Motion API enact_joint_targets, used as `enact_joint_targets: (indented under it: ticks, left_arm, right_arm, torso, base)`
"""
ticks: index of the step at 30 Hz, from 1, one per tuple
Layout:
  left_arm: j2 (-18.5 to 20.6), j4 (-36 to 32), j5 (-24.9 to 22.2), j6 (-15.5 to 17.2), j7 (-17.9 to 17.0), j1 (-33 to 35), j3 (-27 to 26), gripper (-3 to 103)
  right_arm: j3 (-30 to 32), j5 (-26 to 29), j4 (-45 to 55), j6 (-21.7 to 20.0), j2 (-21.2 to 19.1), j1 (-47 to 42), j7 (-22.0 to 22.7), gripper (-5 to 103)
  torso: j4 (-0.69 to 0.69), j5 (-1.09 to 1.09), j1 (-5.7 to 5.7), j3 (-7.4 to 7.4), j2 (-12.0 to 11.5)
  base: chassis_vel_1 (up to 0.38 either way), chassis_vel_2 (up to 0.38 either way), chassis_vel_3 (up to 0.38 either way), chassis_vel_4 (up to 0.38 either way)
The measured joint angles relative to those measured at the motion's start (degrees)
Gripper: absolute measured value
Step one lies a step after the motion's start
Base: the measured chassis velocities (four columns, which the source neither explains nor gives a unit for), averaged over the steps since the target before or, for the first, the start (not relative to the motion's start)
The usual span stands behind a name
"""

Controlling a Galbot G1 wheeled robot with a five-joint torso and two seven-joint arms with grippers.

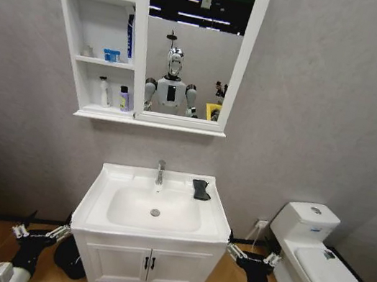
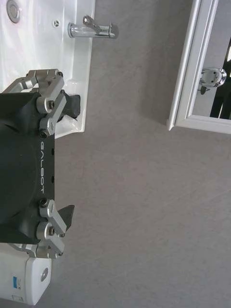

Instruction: Move facial cleanser and shampoo from washbasin to cabinet, then wipe washbasin with towel.

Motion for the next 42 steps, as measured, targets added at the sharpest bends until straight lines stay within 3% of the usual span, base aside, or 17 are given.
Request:
enact_joint_targets:
  ticks: [5, 6, 10, 11, 14, 19, 20, 22, 27, 28, 29, 33, 42]
  left_arm:
    - [0.0, 0.0, 0.0, 0.0, 0.0, 0.0, 0.0, 100]
    - [0.0, 0.0, 0.0, 0.0, 0.0, 0.0, 0.0, 100]
    - [0.0, 0.0, 0.0, 0.0, 0.0, 0.0, 0.0, 100]
    - [0.0, 0.0, 0.0, 0.0, 0.0, 0.0, 0.0, 100]
    - [0.0, 0.0, 0.0, 0.0, 0.0, 0.0, 0.0, 100]
    - [0.0, 0.0, 0.0, 0.0, 0.0, 0.0, 0.0, 100]
    - [0.0, 0.0, 0.0, 0.0, 0.0, 0.0, 0.0, 100]
    - [0.0, 0.0, 0.0, 0.0, 0.0, 0.0, 0.0, 100]
    - [0.0, 0.0, 0.0, 0.0, 0.0, 0.0, 0.0, 100]
    - [0.0, 0.0, 0.0, 0.0, 0.0, 0.0, 0.0, 100]
    - [0.0, 0.0, 0.0, 0.0, 0.0, 0.0, 0.0, 100]
    - [0.0, 0.0, 0.0, 0.0, 0.0, 0.0, 0.0, 100]
    - [0.0, 0.0, 0.0, 0.0, 0.0, 0.0, 0.0, 100]
  right_arm:
    - [-0.5, -0.3, 0.3, 0.4, -0.1, -0.5, -0.2, 100]
    - [-0.6, -0.3, 0.4, 0.4, -0.2, -0.5, -0.2, 100]
    - [-1.0, -0.3, 0.5, 0.5, -0.3, -0.7, -0.4, 100]
    - [-1.2, -0.3, 0.5, 0.6, -0.3, -0.7, -0.4, 100]
    - [-1.6, -0.3, 0.0, 0.7, -0.3, -0.6, -0.5, 100]
    - [-2.1, -0.6, -1.0, 0.9, -0.3, -0.4, -1.2, 100]
    - [-2.2, -0.8, -1.2, 1.0, -0.2, -0.5, -1.8, 100]
    - [-2.2, -1.1, -1.4, 1.0, -0.2, -0.8, -2.8, 100]
    - [-1.7, -1.9, -2.1, 2.5, -0.2, -0.9, -5.1, 100]
    - [-1.4, -2.2, -2.6, 3.2, -0.1, -0.6, -5.5, 100]
    - [-1.2, -2.3, -2.7, 3.3, -0.1, -0.5, -5.7, 100]
    - [-1.0, -1.6, -2.8, 1.0, -0.1, -0.3, -5.7, 100]
    - [-1.1, -0.1, -5.1, 3.2, 0.2, 1.2, -5.9, 100]
  torso:
    - [0.00, -0.05, -0.01, -0.01, 0.0]
    - [0.01, 0.04, -0.01, 0.00, 0.0]
    - [-0.01, -0.05, -0.01, -0.01, 0.0]
    - [0.01, 0.06, -0.01, 0.00, 0.0]
    - [0.00, -0.04, 0.01, 0.00, 0.0]
    - [0.01, 0.04, 0.02, 0.01, 0.0]
    - [0.00, -0.05, 0.01, 0.00, 0.0]
    - [0.01, 0.07, 0.02, 0.01, 0.0]
    - [-0.01, -0.06, 0.00, 0.00, 0.0]
    - [0.01, 0.08, -0.01, 0.00, 0.0]
    - [0.01, 0.00, -0.02, 0.00, 0.0]
    - [0.00, -0.01, -0.05, -0.02, 0.0]
    - [0.02, 0.00, 0.09, 0.03, 0.0]
  base:
    - [0.352, -0.367, -0.349, 0.359]
    - [0.390, -0.367, -0.370, 0.357]
    - [0.359, -0.367, -0.355, 0.360]
    - [0.342, -0.352, -0.359, 0.352]
    - [0.359, -0.359, -0.360, 0.364]
    - [0.356, -0.341, -0.351, 0.334]
    - [0.338, -0.377, -0.337, 0.345]
    - [0.348, -0.327, -0.357, 0.334]
    - [0.345, -0.339, -0.330, 0.336]
    - [0.337, -0.325, -0.332, 0.339]
    - [0.298, -0.325, -0.255, 0.308]
    - [0.170, -0.126, -0.213, 0.186]
    - [-0.056, 0.009, 0.008, 0.002]
